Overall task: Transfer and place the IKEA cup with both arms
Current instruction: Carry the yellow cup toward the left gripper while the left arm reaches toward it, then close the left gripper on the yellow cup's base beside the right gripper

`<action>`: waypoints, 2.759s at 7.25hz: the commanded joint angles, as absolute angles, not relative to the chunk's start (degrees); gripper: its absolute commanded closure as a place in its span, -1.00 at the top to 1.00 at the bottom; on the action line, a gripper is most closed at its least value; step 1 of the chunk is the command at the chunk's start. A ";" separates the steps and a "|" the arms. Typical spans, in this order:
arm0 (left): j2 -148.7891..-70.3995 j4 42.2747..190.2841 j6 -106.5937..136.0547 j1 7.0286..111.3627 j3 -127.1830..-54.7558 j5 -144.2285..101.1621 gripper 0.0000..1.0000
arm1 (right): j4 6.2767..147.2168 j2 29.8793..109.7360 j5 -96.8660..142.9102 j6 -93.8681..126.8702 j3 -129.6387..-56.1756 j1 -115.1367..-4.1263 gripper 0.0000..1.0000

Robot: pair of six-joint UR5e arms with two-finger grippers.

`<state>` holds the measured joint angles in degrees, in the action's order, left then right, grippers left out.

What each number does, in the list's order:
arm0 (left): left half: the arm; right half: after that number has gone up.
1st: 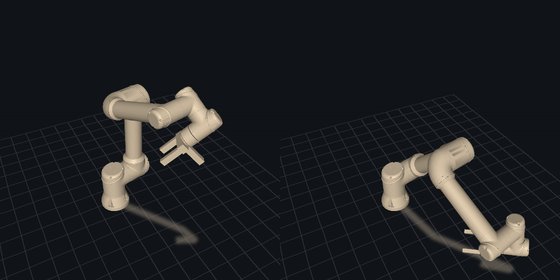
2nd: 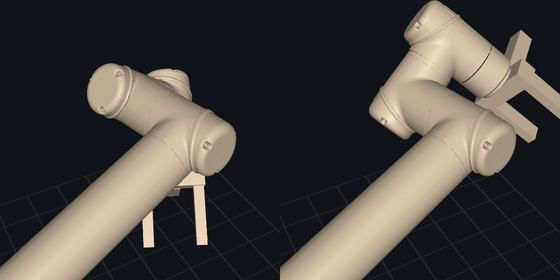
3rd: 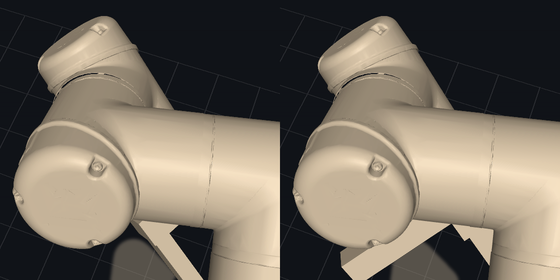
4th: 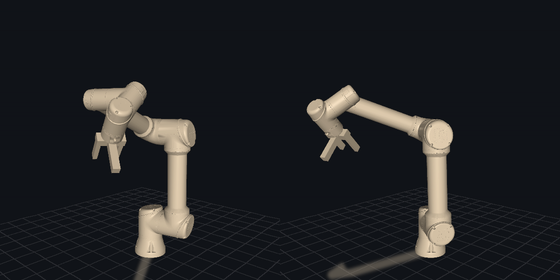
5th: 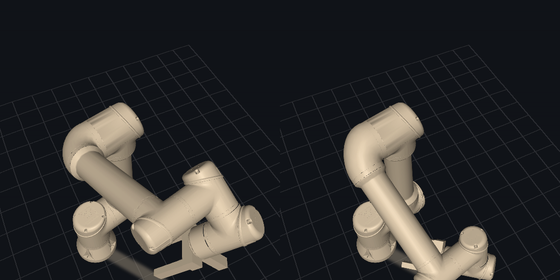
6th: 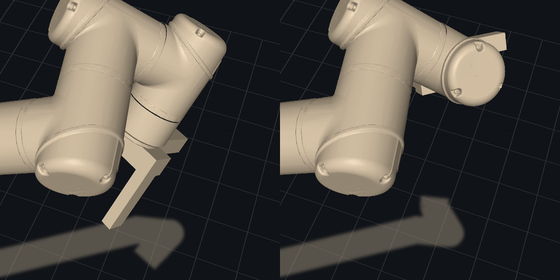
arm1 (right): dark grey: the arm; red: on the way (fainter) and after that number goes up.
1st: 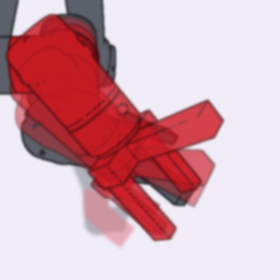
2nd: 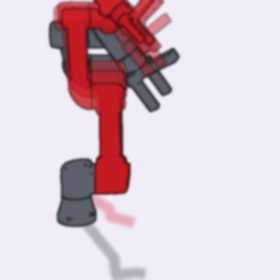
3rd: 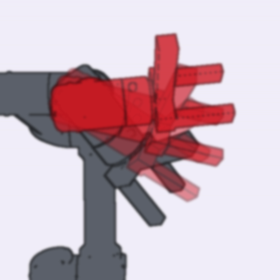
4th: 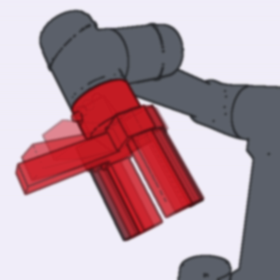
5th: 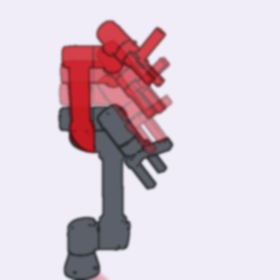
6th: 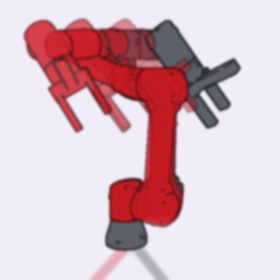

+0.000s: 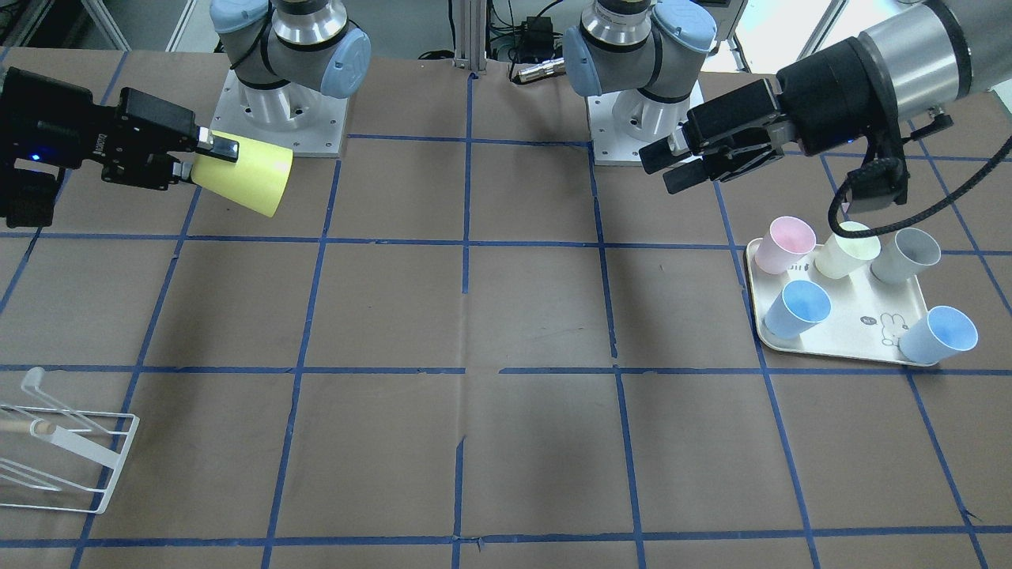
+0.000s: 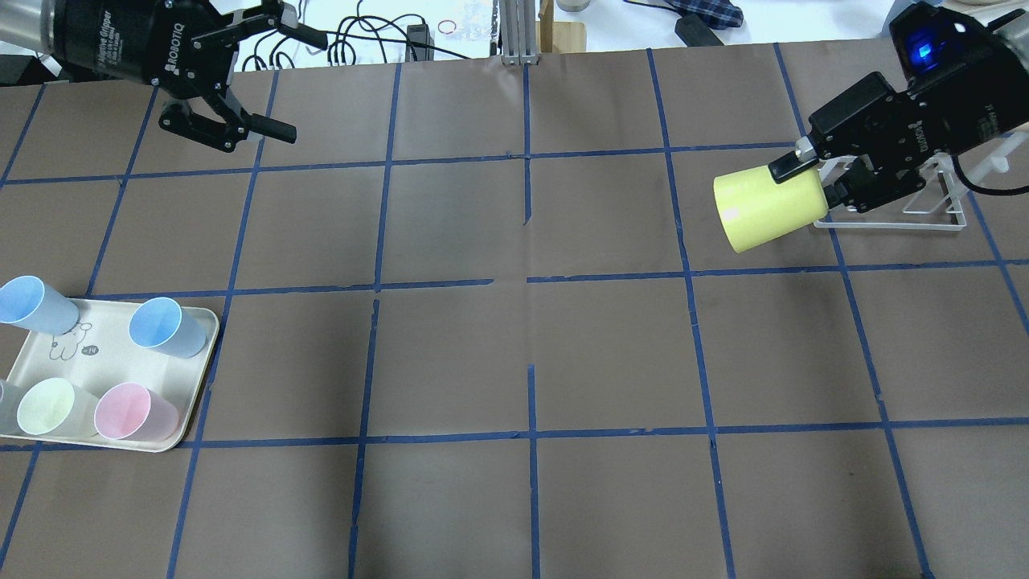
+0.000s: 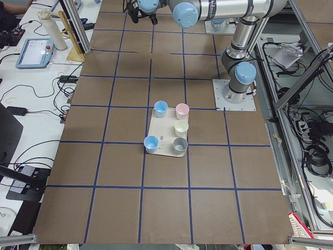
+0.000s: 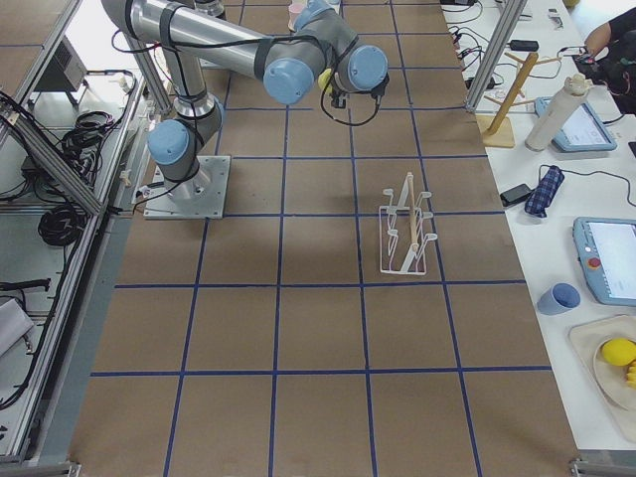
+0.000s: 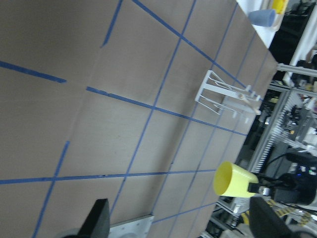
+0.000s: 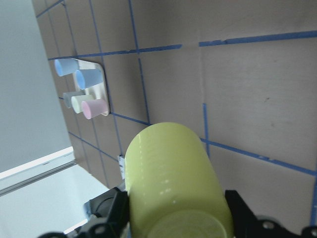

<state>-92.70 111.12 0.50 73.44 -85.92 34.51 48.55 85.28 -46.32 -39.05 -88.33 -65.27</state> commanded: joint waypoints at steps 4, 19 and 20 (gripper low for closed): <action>-92.55 112.50 -10.19 77.84 -101.60 14.28 1.00 | 30.52 85.08 -27.18 -40.34 -88.85 -69.51 -0.24; -91.50 107.49 -17.66 89.30 -106.43 4.31 0.54 | 31.55 84.20 -17.67 -42.98 -89.03 -80.68 -0.21; -91.06 107.23 -18.45 89.30 -107.74 4.31 0.30 | 31.47 84.20 -17.75 -42.98 -89.03 -80.68 -0.20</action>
<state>-91.63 107.37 -17.71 89.27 -106.63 4.31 31.53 84.20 -17.76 -42.98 -89.03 -80.61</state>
